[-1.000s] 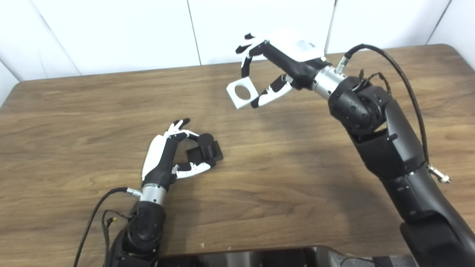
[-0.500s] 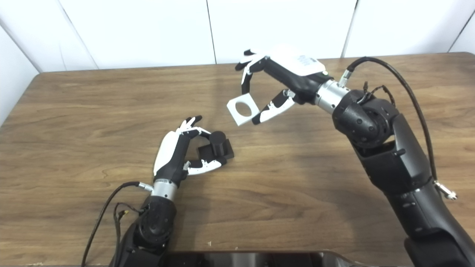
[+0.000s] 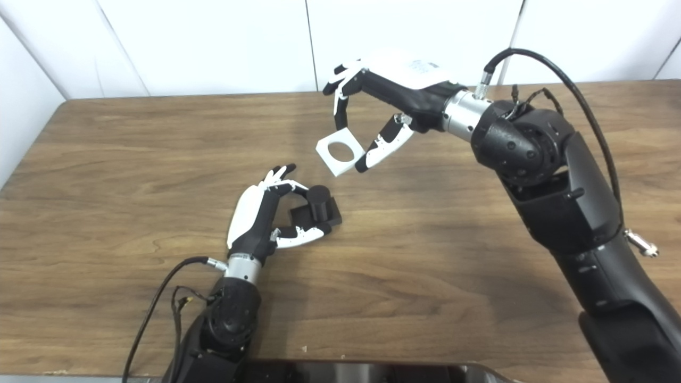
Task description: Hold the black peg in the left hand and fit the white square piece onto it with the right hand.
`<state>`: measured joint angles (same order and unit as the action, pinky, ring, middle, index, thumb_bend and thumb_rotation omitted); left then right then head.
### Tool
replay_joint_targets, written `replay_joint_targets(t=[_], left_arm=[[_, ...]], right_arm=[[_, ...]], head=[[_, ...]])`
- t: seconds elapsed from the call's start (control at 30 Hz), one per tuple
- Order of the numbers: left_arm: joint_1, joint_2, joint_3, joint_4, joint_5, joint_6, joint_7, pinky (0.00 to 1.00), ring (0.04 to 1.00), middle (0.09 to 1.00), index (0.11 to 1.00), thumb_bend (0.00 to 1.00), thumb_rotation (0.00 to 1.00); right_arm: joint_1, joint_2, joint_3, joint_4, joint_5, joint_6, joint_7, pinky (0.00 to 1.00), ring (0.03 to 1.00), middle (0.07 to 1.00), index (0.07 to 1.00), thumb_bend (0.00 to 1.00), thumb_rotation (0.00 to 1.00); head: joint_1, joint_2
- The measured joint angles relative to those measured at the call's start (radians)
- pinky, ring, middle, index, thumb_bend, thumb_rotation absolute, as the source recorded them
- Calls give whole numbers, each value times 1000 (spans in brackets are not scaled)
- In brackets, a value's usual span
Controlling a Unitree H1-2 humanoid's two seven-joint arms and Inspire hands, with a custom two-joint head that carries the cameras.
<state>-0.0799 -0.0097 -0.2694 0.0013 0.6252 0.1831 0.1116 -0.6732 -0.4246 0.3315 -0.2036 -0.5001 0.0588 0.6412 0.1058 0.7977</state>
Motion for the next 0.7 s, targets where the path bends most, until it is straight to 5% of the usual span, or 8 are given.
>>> replay_joint_targets(t=[0.7], left_arm=[[1, -8, -7, 0, 9, 13, 18, 1000, 1000, 948, 485, 517, 88]], right_arm=[[-59, 31, 56, 65, -2, -1, 33, 964, 896, 810, 478, 526, 140]], head=[[28, 11]])
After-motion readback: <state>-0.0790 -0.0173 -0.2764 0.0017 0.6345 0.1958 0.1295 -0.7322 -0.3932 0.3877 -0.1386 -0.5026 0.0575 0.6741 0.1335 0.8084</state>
